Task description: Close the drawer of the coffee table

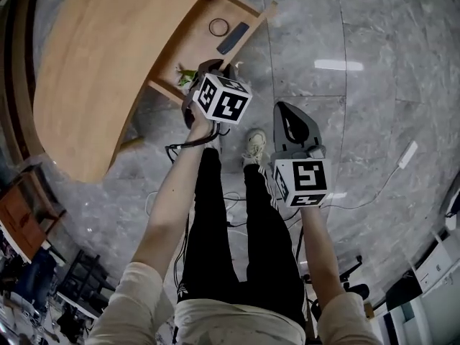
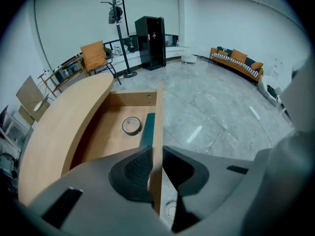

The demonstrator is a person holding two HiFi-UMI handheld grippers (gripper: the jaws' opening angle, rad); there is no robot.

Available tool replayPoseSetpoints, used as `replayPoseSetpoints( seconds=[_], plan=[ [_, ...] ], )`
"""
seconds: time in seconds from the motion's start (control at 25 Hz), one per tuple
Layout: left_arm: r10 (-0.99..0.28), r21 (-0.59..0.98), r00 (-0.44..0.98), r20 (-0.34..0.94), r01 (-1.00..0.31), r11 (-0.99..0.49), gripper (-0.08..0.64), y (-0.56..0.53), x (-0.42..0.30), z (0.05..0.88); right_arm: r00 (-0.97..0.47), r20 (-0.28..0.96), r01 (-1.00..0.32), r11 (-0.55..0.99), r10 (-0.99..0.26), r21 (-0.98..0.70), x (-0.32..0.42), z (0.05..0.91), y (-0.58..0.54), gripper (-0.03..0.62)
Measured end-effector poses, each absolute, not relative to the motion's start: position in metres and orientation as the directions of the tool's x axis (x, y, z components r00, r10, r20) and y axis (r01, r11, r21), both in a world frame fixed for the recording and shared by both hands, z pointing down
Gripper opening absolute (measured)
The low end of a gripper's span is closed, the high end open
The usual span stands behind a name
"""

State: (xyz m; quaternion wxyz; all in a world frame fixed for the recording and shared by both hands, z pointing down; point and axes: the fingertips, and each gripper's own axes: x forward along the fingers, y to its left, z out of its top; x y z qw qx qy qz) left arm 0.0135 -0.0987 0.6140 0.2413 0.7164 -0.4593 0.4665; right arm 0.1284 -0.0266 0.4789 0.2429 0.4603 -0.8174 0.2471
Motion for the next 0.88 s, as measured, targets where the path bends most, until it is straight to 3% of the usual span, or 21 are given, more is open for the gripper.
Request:
replayPoseSetpoints(
  seconds=[0.64, 0.88],
  plan=[
    [-0.466, -0.141, 0.081, 0.881, -0.896, -0.422, 0.071, -0.143, -0.070, 0.610, -0.504, 0.623, -0.840, 0.507, -0.598, -0.193, 0.070, 0.486, -0.050, 0.005],
    [-0.487, -0.135, 0.047, 0.872, -0.934, -0.331, 0.077, -0.142, -0.073, 0.607, -0.514, 0.623, -0.833, 0.516, -0.590, -0.199, 0.066, 0.488, -0.050, 0.006]
  ],
)
